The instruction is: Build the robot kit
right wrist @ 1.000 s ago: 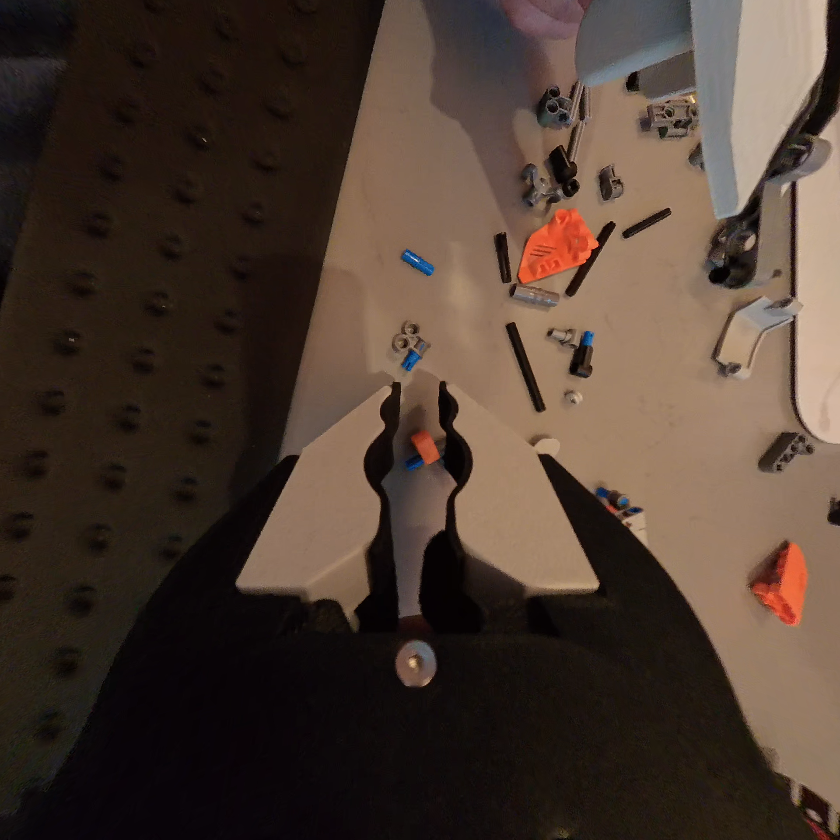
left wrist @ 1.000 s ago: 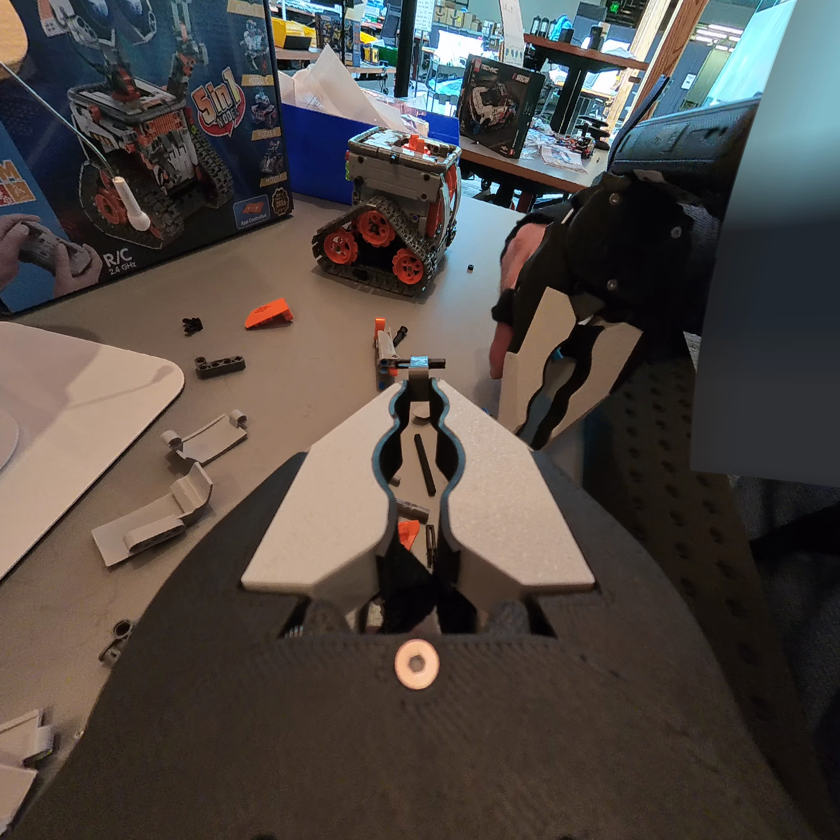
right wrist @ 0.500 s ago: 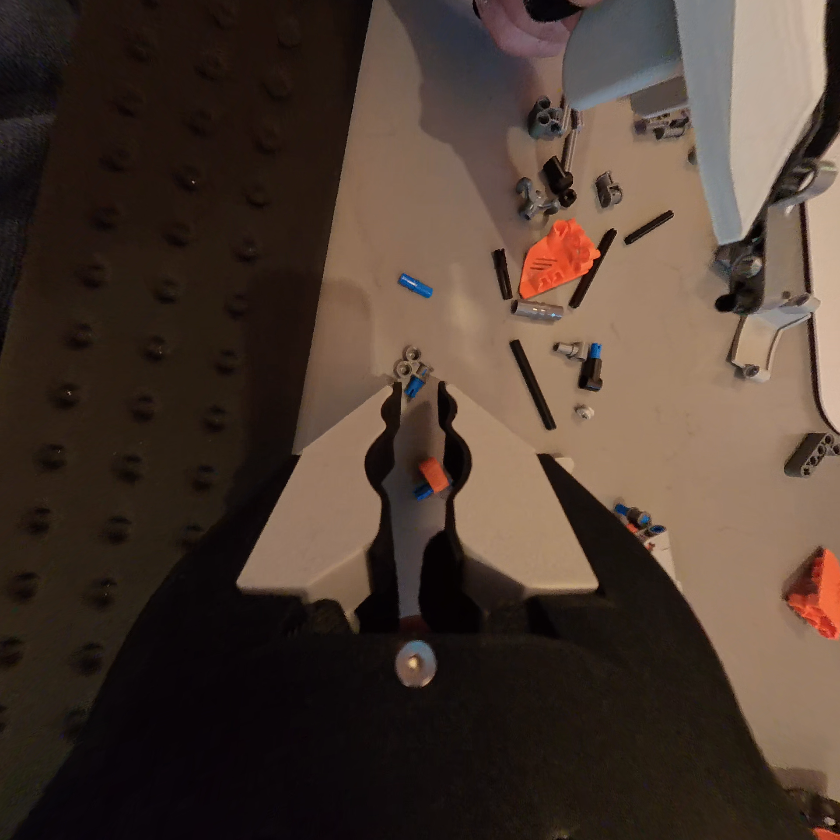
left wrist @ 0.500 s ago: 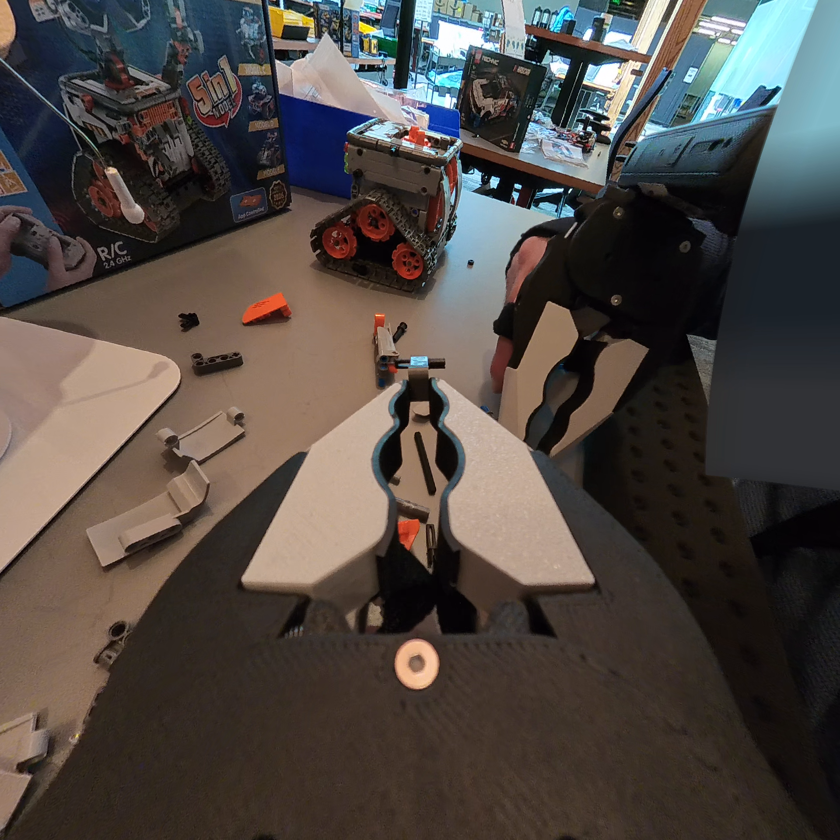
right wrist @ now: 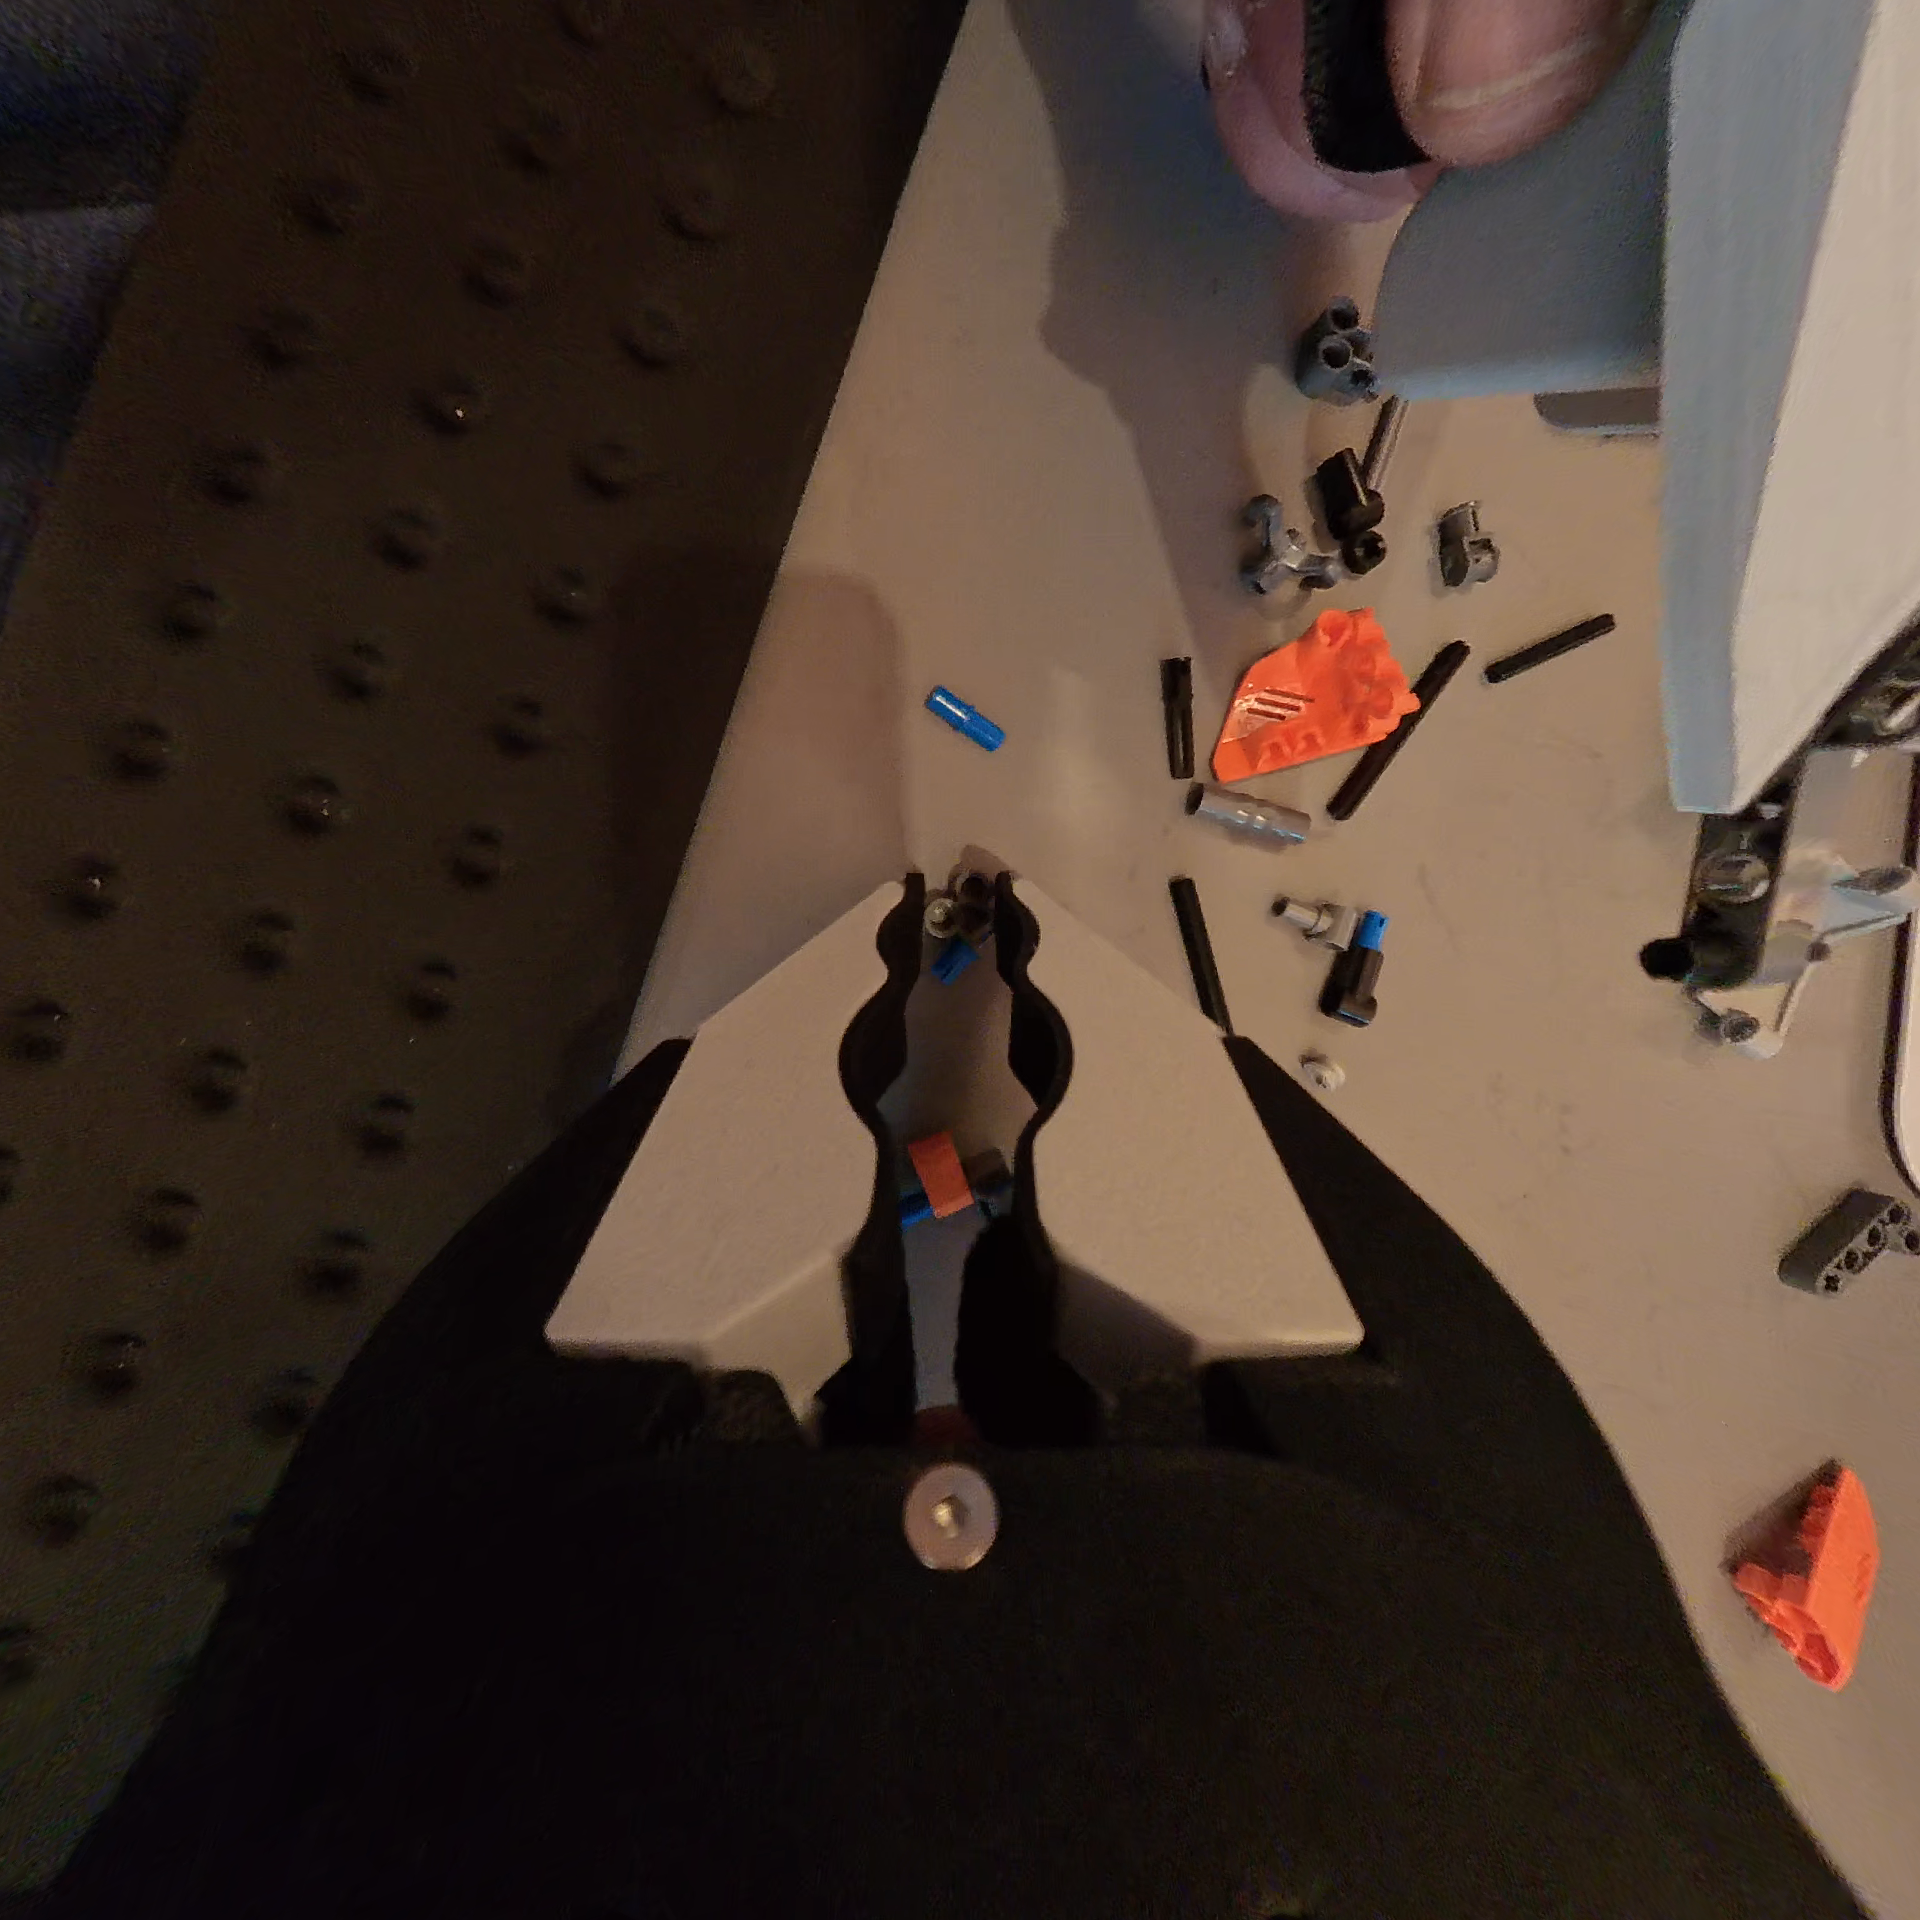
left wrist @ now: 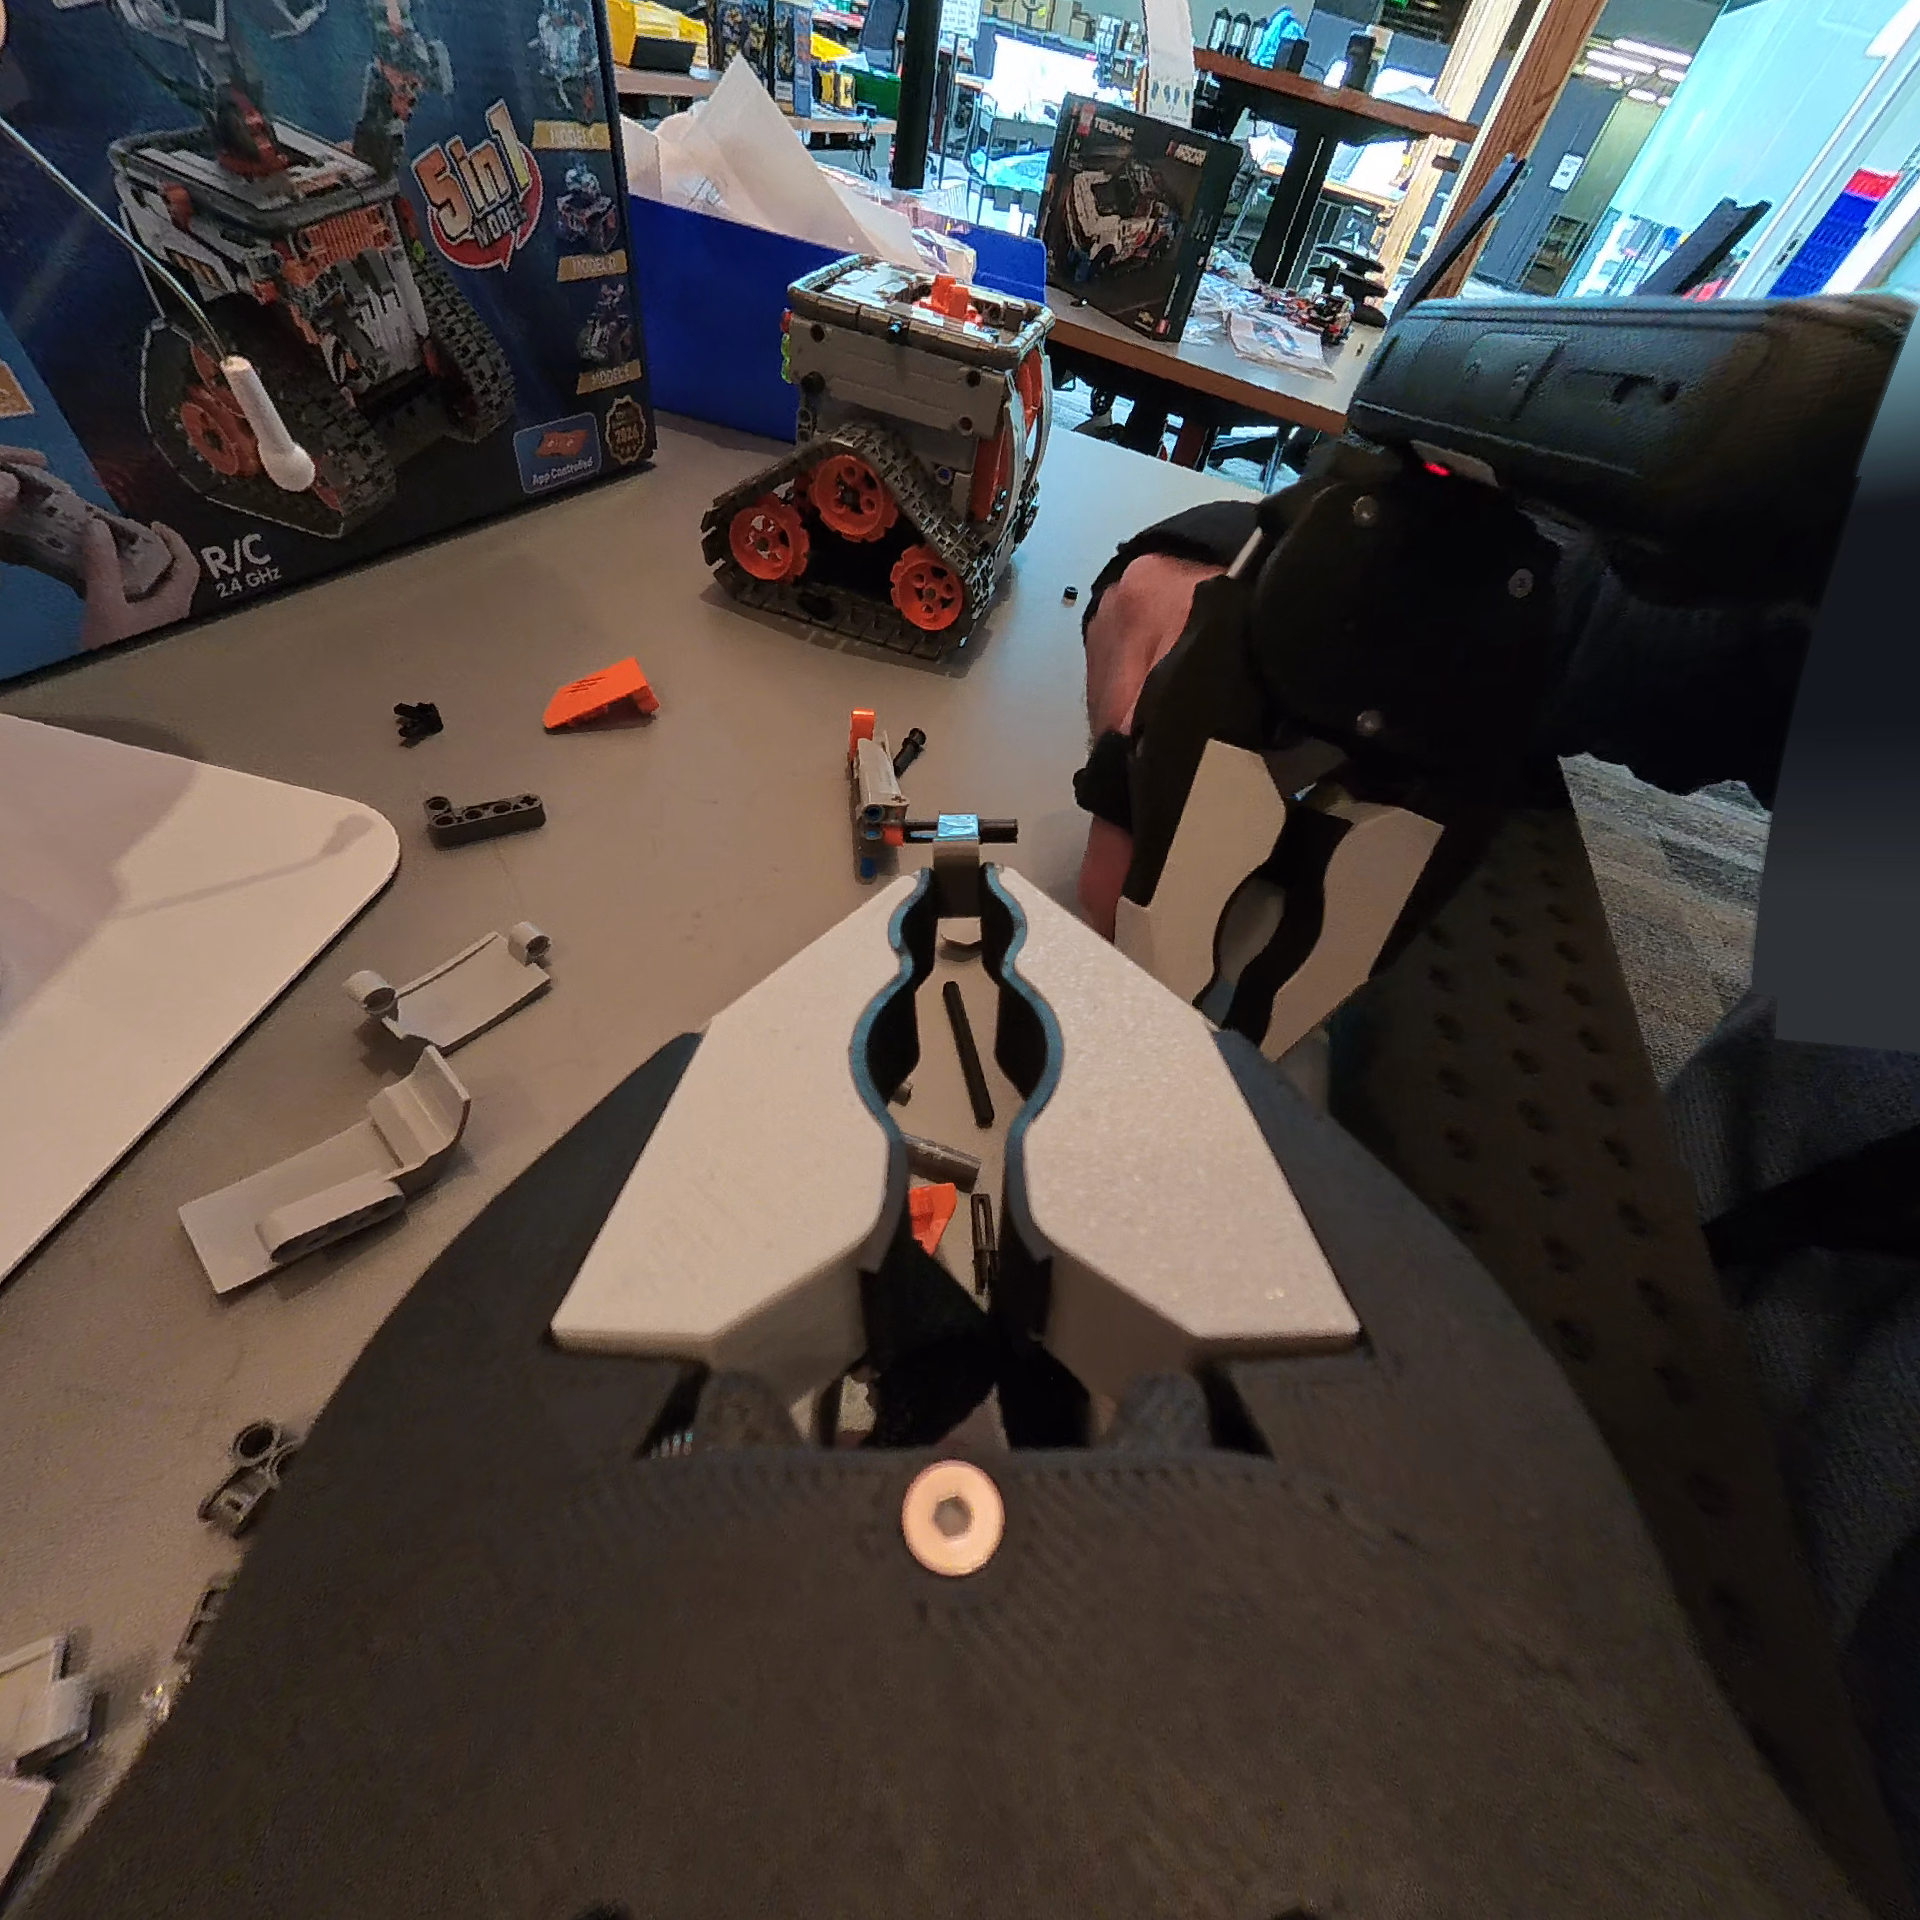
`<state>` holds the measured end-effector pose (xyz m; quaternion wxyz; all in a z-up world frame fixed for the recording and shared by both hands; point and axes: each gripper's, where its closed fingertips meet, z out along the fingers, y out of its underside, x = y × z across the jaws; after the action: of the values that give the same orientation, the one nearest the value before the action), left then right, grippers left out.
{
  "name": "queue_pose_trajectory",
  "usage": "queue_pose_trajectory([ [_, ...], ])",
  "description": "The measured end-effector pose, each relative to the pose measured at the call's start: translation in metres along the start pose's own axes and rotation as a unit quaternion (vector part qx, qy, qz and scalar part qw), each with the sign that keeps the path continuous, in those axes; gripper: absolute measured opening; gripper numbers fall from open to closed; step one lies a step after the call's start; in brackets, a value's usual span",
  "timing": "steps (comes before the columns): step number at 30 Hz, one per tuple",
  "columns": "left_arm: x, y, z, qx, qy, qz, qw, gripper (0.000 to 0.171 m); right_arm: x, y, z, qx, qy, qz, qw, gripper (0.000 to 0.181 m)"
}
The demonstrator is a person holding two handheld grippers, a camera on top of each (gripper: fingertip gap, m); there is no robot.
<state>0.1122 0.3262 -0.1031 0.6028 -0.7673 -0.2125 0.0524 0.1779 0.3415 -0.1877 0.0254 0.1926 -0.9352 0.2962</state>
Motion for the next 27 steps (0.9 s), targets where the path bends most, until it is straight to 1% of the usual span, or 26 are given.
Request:
queue_pose_trajectory([
  [4, 0.0, 0.001, 0.0, -0.002, 0.002, -0.002, 1.0, 0.006, -0.001, 0.0, -0.003, 0.009, -0.007, 0.005, 1.0, 0.017],
  [10, -0.001, 0.001, 0.0, -0.002, 0.0, -0.004, 1.0, 0.005, -0.002, 0.002, 0.0, 0.007, -0.014, -0.003, 1.0, 0.013],
  [17, -0.002, 0.001, 0.0, -0.001, 0.003, -0.015, 1.0, 0.006, 0.004, 0.002, -0.003, 0.021, 0.014, 0.005, 1.0, 0.012],
  [21, -0.002, 0.003, 0.001, 0.004, 0.009, -0.036, 0.999, 0.006, 0.015, -0.007, -0.017, 0.06, 0.051, 0.021, 0.997, 0.012],
  [27, -0.006, -0.002, 0.001, 0.021, 0.012, -0.075, 0.997, 0.005, 0.038, -0.019, -0.052, 0.142, 0.148, 0.045, 0.978, 0.012],
])
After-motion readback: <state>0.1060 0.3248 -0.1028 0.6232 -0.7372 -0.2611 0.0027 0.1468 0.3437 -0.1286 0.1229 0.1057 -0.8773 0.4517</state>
